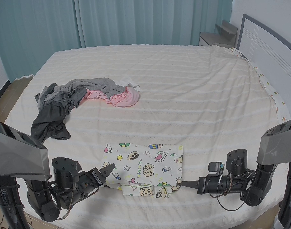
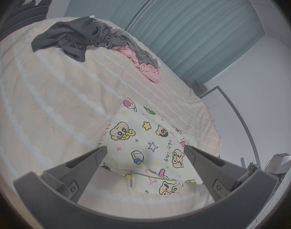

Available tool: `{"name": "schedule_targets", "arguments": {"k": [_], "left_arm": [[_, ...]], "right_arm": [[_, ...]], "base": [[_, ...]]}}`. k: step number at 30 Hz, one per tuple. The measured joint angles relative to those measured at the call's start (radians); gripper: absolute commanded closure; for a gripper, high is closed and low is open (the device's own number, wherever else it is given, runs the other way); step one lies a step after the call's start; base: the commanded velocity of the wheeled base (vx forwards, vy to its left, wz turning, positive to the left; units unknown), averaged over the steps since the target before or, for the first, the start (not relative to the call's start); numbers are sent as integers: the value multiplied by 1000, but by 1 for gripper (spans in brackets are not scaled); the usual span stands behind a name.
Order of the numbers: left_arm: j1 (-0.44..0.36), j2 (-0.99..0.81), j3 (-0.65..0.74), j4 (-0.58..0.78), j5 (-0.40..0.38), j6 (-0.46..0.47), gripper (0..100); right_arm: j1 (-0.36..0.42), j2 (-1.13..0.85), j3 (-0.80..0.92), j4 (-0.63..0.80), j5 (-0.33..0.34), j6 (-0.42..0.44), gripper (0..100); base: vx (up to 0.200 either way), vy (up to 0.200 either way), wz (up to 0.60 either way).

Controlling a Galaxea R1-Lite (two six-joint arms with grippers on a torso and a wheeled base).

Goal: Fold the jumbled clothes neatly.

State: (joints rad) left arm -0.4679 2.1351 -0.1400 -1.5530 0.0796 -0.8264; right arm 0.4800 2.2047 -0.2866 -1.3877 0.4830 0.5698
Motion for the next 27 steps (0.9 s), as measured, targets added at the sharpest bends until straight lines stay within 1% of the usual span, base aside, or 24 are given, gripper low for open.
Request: {"name": "schedule_targets", "arguments": {"k": [7, 10, 11, 15, 19, 22, 23, 25, 27], "left_arm": [[0, 0, 0, 0, 0, 0, 0], [2, 2, -1, 0, 0, 0, 0], [3, 3, -2, 0, 0, 0, 0], [10, 4, -12, 0, 0, 0, 0], [25, 4, -26, 0, -9, 1, 0], [55, 5, -52, 0, -60, 10, 0], [70, 6, -63, 0, -93, 20, 0], [98, 11, -80, 0, -133, 57, 0], [127, 17, -99, 15, -161, 119, 0]], "right_arm": [[2, 53, 1, -9, -1, -6, 100], [-11, 58, -7, -6, -1, -7, 100], [-20, 58, -14, -4, -1, -7, 0], [-54, 50, -56, 27, -1, -7, 0], [-82, 31, -96, 120, -3, -7, 0], [-92, 20, -121, 146, -5, -7, 0], [-95, 16, -134, 153, -6, -7, 0], [-99, 15, -151, 159, -8, -7, 0], [-102, 17, -163, 161, -8, -7, 0]], "base": [[0, 0, 0], [0, 0, 0], [0, 0, 0], [0, 0, 0], [0, 0, 0], [0, 0, 0], [0, 0, 0], [0, 0, 0], [0, 0, 0]]}}
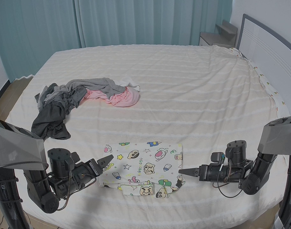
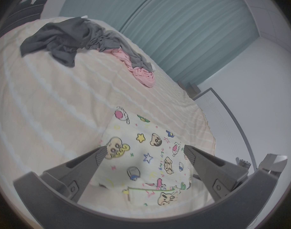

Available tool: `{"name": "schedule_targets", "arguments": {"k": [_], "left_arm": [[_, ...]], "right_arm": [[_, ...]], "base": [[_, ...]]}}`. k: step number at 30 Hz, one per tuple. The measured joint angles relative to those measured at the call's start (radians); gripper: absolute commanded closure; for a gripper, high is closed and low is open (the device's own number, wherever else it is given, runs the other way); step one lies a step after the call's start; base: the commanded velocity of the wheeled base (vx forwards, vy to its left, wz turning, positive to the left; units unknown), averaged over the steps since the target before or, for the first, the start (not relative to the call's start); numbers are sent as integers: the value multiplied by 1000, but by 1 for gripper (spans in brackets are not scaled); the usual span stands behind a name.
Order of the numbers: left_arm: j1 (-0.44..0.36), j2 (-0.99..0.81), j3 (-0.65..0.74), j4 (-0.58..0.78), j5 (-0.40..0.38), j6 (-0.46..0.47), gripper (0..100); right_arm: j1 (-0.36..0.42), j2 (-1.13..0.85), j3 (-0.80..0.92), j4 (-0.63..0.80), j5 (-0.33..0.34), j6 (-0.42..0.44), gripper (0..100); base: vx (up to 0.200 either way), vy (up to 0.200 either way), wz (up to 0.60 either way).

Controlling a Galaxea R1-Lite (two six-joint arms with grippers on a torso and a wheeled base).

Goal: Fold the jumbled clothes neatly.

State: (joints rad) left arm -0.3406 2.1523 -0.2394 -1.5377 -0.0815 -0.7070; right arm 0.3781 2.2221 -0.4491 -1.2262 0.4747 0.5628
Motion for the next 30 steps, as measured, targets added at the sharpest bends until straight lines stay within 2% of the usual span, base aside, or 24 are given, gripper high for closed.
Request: {"name": "schedule_targets", "arguments": {"k": [3, 11, 16, 22, 30], "left_arm": [[38, 10, -41, 84, -22, 72, 0], [97, 18, -228, 499, -66, 185, 0], [107, 33, -383, 646, -97, 243, 0], [91, 80, -459, 677, -169, 261, 0], [86, 120, -474, 676, -185, 261, 0]], "right_arm": [[-2, 11, -17, 3, 0, 0, 0], [-9, 47, -61, 24, -2, -1, 0], [-16, 73, -113, 48, -2, -1, 0], [-22, 120, -189, 68, -2, -1, 0], [-21, 154, -251, 130, -3, -3, 0]], "base": [[0, 0, 0], [0, 0, 0], [0, 0, 0], [0, 0, 0], [0, 0, 0]]}}
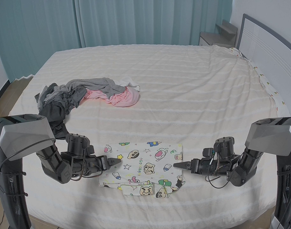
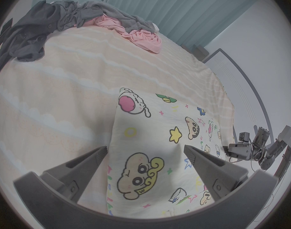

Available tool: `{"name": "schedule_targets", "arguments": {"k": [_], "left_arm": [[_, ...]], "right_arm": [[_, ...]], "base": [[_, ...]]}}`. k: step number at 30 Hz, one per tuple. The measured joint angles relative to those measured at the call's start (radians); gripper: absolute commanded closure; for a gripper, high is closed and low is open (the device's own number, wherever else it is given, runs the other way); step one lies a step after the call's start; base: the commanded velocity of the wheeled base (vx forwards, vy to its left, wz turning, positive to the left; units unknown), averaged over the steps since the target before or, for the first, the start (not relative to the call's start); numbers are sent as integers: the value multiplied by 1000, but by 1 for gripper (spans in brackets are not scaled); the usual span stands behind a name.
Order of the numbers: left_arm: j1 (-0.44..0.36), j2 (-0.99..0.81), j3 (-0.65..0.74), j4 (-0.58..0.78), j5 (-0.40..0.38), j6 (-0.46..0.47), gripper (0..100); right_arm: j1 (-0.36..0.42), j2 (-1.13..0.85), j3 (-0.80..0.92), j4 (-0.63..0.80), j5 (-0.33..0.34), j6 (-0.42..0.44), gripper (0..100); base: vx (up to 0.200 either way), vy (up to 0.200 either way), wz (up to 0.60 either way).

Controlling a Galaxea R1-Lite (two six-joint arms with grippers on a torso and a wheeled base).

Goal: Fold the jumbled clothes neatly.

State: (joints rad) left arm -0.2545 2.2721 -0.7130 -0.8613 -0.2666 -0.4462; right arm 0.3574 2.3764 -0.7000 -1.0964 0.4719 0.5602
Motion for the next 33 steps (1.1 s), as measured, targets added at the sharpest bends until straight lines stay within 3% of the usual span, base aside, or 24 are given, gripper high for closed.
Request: {"name": "schedule_targets", "arguments": {"k": [8, 18, 29, 30, 33], "left_arm": [[-3, 25, -14, -3, -7, -5, 0], [-11, 44, -23, -94, -54, -118, 0], [-23, 57, -19, -102, -54, -129, 0], [-23, 58, -19, -102, -54, -129, 100], [-23, 60, -18, -102, -54, -129, 100]], "right_arm": [[19, 41, -42, -2, 0, 0, 0], [50, 59, -66, -22, 1, 1, 0], [86, 85, -103, -47, 1, 4, 0], [87, 89, -108, -47, 0, 5, 100], [92, 94, -117, -49, -1, 9, 100]], "base": [[0, 0, 0], [0, 0, 0], [0, 0, 0], [0, 0, 0], [0, 0, 0]]}}
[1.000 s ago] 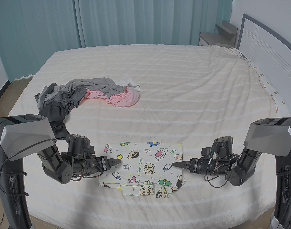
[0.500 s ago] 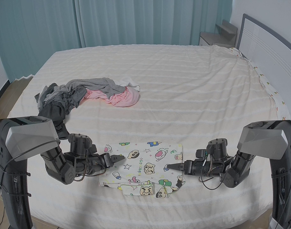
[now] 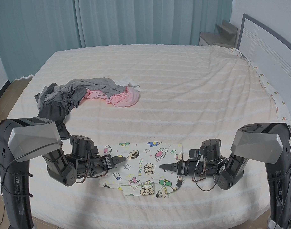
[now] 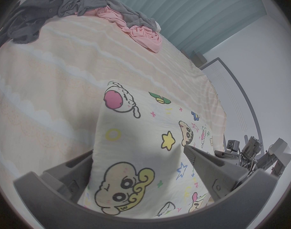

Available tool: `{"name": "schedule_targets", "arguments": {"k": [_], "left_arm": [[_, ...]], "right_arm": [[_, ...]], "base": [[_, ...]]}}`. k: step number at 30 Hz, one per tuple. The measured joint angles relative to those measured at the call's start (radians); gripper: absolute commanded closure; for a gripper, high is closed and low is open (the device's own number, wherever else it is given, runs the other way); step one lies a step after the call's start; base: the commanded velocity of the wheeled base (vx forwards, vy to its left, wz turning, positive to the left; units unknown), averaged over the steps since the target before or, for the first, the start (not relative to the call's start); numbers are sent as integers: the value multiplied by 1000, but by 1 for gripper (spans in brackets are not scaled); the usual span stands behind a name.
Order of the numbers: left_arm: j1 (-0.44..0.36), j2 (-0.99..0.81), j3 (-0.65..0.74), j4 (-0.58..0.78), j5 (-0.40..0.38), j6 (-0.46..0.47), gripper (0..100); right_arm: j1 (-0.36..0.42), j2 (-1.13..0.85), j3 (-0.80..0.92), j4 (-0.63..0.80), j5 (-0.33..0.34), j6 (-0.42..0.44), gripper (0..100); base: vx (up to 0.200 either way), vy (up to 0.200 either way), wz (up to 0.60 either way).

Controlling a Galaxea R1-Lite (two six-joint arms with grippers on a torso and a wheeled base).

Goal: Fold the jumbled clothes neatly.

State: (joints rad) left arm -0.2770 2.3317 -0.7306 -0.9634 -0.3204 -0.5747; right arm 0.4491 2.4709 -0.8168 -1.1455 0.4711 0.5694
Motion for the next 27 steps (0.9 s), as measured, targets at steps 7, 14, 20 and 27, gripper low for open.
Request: {"name": "schedule_targets", "arguments": {"k": [7, 14, 20, 27], "left_arm": [[-1, 1, 9, -1, 1, 5, 100], [-4, -3, 9, 8, 8, 0, 100], [-4, -14, 5, 10, 10, 0, 100], [-3, -30, 9, 7, 13, 1, 100]], "right_arm": [[3, 4, 4, -30, 0, 0, 100], [6, 5, 7, -34, 0, 0, 100], [8, 3, 9, -34, -2, 0, 100], [17, 0, 10, -40, -15, 1, 100]], "base": [[0, 0, 0], [0, 0, 0], [0, 33, 0], [0, 200, 0]]}}
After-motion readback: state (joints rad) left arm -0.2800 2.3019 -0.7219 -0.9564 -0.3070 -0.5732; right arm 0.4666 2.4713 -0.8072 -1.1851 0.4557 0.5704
